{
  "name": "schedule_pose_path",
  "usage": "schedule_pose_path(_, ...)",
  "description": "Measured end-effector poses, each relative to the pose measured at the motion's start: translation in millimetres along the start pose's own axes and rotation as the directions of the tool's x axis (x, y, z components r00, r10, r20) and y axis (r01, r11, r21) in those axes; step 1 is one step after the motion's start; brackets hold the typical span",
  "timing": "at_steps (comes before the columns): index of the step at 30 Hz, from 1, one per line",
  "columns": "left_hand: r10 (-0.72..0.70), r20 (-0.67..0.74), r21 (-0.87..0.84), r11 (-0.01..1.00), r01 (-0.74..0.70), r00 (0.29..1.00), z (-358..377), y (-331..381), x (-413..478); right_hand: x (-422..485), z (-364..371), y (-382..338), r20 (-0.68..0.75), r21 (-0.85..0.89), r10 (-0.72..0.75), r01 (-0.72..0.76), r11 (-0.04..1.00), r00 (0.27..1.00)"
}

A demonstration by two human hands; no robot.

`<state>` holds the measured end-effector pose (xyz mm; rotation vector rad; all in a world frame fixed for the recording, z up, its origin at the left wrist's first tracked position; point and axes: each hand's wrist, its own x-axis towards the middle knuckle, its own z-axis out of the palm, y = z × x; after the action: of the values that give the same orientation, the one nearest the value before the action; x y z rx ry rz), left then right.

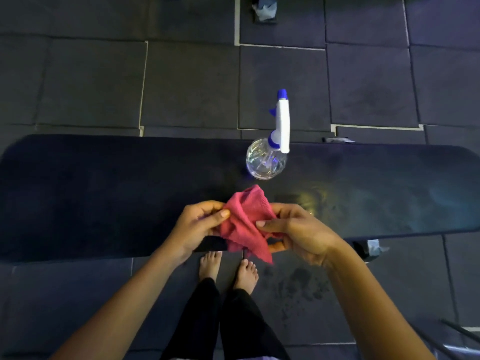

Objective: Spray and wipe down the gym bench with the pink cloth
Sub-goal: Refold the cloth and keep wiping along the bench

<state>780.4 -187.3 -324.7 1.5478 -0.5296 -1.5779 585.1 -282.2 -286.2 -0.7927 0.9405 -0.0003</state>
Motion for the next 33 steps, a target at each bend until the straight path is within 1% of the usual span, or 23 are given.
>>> schedule_pose_path(2,-0.061,0.076,0.043,0.997,0.058,0.995,-33,7,-9,9,10,-10,-0.006,-0.111,0.020,-0.021,0.994,1.000)
schedule_pose_path(3,-0.106,0.136,0.083,0.992,0.096,0.985,-50,12,-14,13,14,-16,0.024,-0.154,0.043,-0.039,0.987,0.999)
schedule_pose_path(6,-0.265,0.299,0.167,0.960,0.223,0.917,-105,26,-30,22,28,-34,0.183,-0.286,0.150,-0.093,0.954,0.972)
schedule_pose_path(7,-0.295,0.312,0.181,0.952,0.248,0.903,-122,31,-34,25,31,-40,0.205,-0.330,0.173,-0.099,0.939,0.963)
schedule_pose_path(8,-0.305,0.296,0.188,0.948,0.258,0.905,-137,34,-37,31,35,-45,0.193,-0.376,0.177,-0.093,0.922,0.965)
schedule_pose_path(10,-0.264,0.180,0.196,0.953,0.229,0.947,-161,36,-35,50,41,-55,0.082,-0.492,0.112,-0.058,0.869,0.990)
schedule_pose_path(11,-0.225,0.070,0.216,0.955,0.205,0.972,-169,34,-30,62,44,-58,0.003,-0.565,0.049,-0.039,0.824,0.999)
schedule_pose_path(12,-0.175,-0.073,0.253,0.949,0.188,0.982,-175,32,-22,77,47,-60,-0.068,-0.655,-0.029,-0.023,0.755,0.997)
schedule_pose_path(13,-0.104,-0.234,0.314,0.933,0.176,0.967,-180,29,-11,92,51,-62,-0.121,-0.761,-0.118,-0.016,0.649,0.986)
schedule_pose_path(14,-0.004,-0.382,0.401,0.900,0.169,0.924,-183,26,0,108,56,-61,-0.159,-0.855,-0.218,-0.024,0.518,0.963)
schedule_pose_path(15,0.106,-0.495,0.489,0.855,0.175,0.862,-186,24,9,123,60,-59,-0.194,-0.913,-0.313,-0.054,0.404,0.930)
schedule_pose_path(16,0.198,-0.573,0.542,0.819,0.186,0.795,-187,22,17,135,64,-57,-0.223,-0.935,-0.390,-0.084,0.343,0.893)
schedule_pose_path(17,0.248,-0.621,0.552,0.812,0.190,0.744,-187,19,23,144,68,-56,-0.245,-0.941,-0.450,-0.097,0.325,0.859)
schedule_pose_path(18,0.256,-0.648,0.536,0.822,0.191,0.717,-188,16,28,152,71,-55,-0.255,-0.941,-0.507,-0.091,0.326,0.823)
schedule_pose_path(19,0.235,-0.660,0.511,0.837,0.197,0.713,-189,14,31,159,73,-55,-0.262,-0.941,-0.556,-0.081,0.329,0.789)
schedule_pose_path(21,0.168,-0.649,0.492,0.836,0.241,0.742,-185,7,29,166,74,-54,-0.289,-0.939,-0.601,-0.097,0.331,0.745)
schedule_pose_path(22,0.168,-0.633,0.527,0.809,0.261,0.756,-181,1,24,167,74,-53,-0.309,-0.935,-0.599,-0.121,0.332,0.739)
schedule_pose_path(24,0.236,-0.609,0.624,0.732,0.273,0.757,-171,-12,9,163,73,-45,-0.354,-0.922,-0.580,-0.169,0.349,0.734)
schedule_pose_path(25,0.250,-0.606,0.647,0.707,0.285,0.755,-164,-19,-1,159,73,-39,-0.373,-0.916,-0.571,-0.192,0.353,0.731)
schedule_pose_path(26,0.233,-0.608,0.647,0.700,0.303,0.759,-157,-26,-10,154,72,-33,-0.394,-0.907,-0.554,-0.215,0.361,0.734)
schedule_pose_path(29,0.140,-0.628,0.582,0.737,0.343,0.765,-136,-45,-28,140,69,-10,-0.437,-0.863,-0.476,-0.207,0.461,0.763)
schedule_pose_path(31,0.153,-0.635,0.570,0.754,0.326,0.757,-122,-54,-33,134,67,3,-0.462,-0.827,-0.462,-0.179,0.534,0.757)
schedule_pose_path(33,0.190,-0.637,0.604,0.725,0.331,0.747,-110,-57,-33,131,66,12,-0.543,-0.763,-0.429,-0.209,0.612,0.722)
